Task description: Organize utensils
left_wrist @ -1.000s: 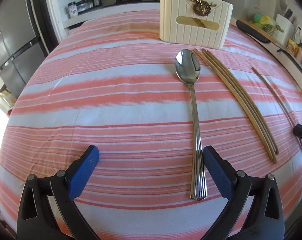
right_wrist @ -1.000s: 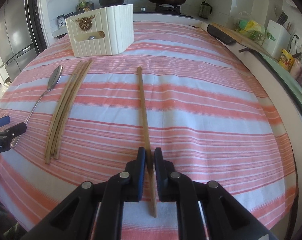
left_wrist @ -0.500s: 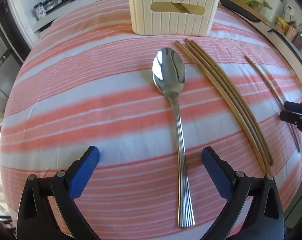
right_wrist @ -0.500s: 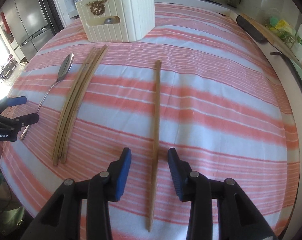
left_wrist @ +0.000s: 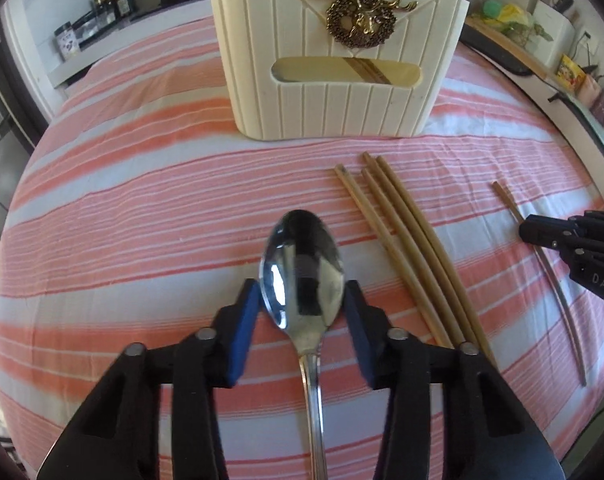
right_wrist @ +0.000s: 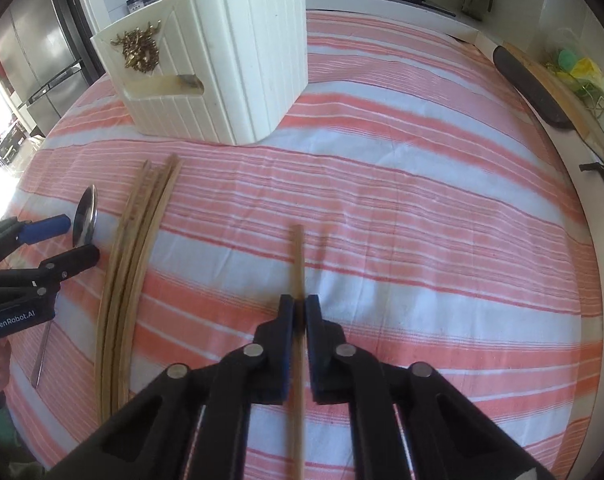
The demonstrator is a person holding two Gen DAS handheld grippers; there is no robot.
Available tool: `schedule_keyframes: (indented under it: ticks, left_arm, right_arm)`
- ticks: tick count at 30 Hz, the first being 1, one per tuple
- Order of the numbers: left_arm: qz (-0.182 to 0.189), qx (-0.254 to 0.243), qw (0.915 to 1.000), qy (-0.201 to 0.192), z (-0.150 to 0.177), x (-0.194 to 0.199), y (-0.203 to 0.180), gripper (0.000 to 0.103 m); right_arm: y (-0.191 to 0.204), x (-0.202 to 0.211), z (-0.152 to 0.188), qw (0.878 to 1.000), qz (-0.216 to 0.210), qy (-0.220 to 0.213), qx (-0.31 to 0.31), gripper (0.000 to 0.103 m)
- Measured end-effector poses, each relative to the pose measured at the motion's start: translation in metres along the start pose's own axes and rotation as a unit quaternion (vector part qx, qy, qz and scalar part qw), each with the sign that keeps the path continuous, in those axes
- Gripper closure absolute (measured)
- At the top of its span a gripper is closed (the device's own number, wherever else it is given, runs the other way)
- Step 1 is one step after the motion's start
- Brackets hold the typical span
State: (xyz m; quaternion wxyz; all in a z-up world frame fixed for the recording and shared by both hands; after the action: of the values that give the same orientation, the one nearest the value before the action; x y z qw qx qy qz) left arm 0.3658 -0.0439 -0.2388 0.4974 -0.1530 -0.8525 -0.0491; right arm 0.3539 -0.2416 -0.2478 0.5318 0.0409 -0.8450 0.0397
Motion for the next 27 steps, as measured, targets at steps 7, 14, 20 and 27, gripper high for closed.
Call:
schedule_keyframes:
  ticks: [7,14,20,27]
  left_arm:
    - [0.028,0.020,0.9983,-0.048,0.002,0.036,0.004,0.062]
    - [0.051,0.025,0.9887,-0.139,0.010,0.124,0.009,0.062]
    - [0.058,0.038,0.9776,-0.199,0.026,0.179,0.014,0.062]
    - [0.062,0.054,0.9700,-0.229,0.022,0.201,0.025,0.062]
  right_arm:
    - [-0.005,0.047,0.002,0.996,-0.056,-0.059,-0.043,0.097]
    - [-0.003,0.132,0.011,0.984,-0.094,-0.140,-0.055,0.097]
    - [0.008,0.188,0.026,0.972,-0.090,-0.214,-0.046,0.097]
    - [0.014,0.215,0.019,0.957,-0.078,-0.277,-0.043,0.098]
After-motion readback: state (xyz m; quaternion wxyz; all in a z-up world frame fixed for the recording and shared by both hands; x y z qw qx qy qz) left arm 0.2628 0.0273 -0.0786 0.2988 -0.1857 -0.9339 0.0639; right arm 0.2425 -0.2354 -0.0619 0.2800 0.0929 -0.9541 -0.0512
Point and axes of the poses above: each gripper's, at about its wrist camera, not at the fingertips, and x roughly against the way its jaws point, y to its left, z to its underside, the point moved 8 cm from there along -x, roughly the way its jaws point, and after that the axes turned 4 degrees about z, right-handed, at the moved point
